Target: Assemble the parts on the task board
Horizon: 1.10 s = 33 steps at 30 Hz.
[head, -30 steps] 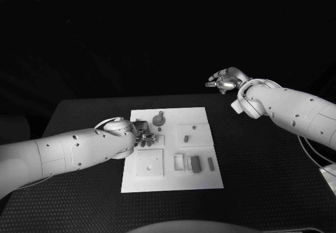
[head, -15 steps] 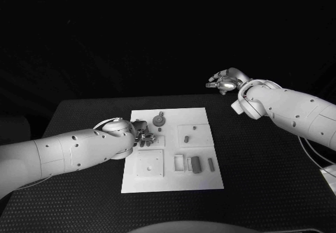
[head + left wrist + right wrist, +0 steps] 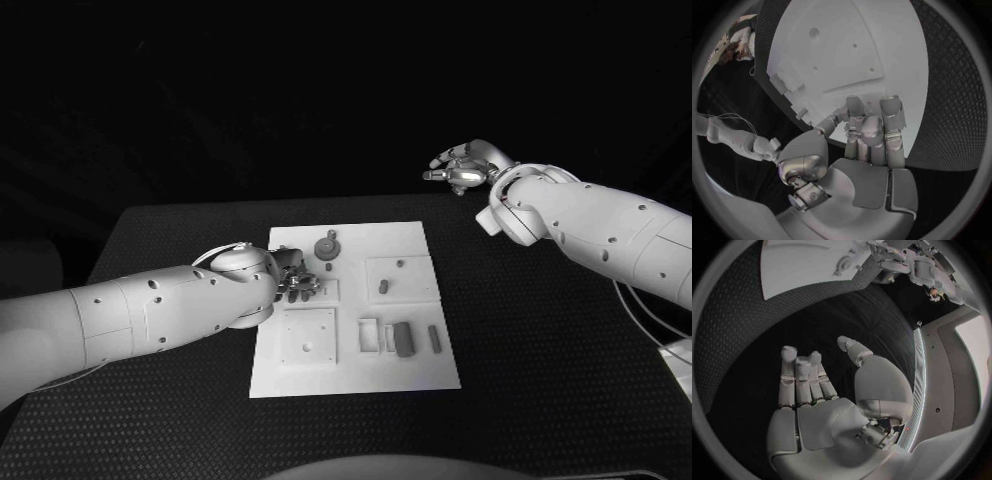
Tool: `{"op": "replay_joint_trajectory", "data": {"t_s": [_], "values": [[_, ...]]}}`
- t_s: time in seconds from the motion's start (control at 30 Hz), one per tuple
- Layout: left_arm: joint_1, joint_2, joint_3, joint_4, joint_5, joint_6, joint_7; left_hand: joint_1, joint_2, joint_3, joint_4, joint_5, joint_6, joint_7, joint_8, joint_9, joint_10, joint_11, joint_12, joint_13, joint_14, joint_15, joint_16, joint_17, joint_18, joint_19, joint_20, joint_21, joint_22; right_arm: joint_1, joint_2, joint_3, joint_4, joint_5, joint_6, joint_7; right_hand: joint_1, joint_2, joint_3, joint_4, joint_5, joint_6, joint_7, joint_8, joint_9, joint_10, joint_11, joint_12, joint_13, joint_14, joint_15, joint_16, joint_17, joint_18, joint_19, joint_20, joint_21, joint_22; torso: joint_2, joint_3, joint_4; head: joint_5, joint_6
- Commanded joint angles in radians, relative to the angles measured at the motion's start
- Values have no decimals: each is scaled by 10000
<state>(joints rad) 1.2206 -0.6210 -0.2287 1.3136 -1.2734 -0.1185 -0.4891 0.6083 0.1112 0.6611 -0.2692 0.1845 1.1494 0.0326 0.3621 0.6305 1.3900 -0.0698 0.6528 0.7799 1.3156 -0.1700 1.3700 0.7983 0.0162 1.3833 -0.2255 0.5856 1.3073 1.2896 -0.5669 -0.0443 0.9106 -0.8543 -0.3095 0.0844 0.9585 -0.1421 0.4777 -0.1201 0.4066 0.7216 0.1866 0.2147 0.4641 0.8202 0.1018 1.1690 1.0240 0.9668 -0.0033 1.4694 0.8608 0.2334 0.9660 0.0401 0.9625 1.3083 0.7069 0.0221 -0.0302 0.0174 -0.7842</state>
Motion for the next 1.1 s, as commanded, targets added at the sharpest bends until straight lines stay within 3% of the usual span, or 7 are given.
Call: {"op": "replay_joint_trajectory", "data": {"t_s": [0.03,1.1], "values": [[-79,16,-59,-60,-45,188,-119,529,650,-18,-24,-69,-35,28,-45,-25,31,-33,54,-16,-90,-88,36,-14,206,132,-199,-13,199,-3,3,6,17,-58,116,55,-62,13,-14,-29,25,-10,290,60,-11,-59,24,49,-11,-46,6,55,-14,284,-70,18,-62,152,0,0,-2,-11,4],[-78,124,-63,-188,-138,306,-134,521,744,10,-127,-159,-51,27,-63,-24,12,-37,54,-20,-105,-92,56,-43,219,117,-213,-6,202,-3,20,6,35,-55,143,51,-92,20,-16,-8,25,-16,292,68,-24,-64,27,60,-25,-49,8,63,-23,284,-69,20,-64,153,2,4,0,-2,-24]]}}
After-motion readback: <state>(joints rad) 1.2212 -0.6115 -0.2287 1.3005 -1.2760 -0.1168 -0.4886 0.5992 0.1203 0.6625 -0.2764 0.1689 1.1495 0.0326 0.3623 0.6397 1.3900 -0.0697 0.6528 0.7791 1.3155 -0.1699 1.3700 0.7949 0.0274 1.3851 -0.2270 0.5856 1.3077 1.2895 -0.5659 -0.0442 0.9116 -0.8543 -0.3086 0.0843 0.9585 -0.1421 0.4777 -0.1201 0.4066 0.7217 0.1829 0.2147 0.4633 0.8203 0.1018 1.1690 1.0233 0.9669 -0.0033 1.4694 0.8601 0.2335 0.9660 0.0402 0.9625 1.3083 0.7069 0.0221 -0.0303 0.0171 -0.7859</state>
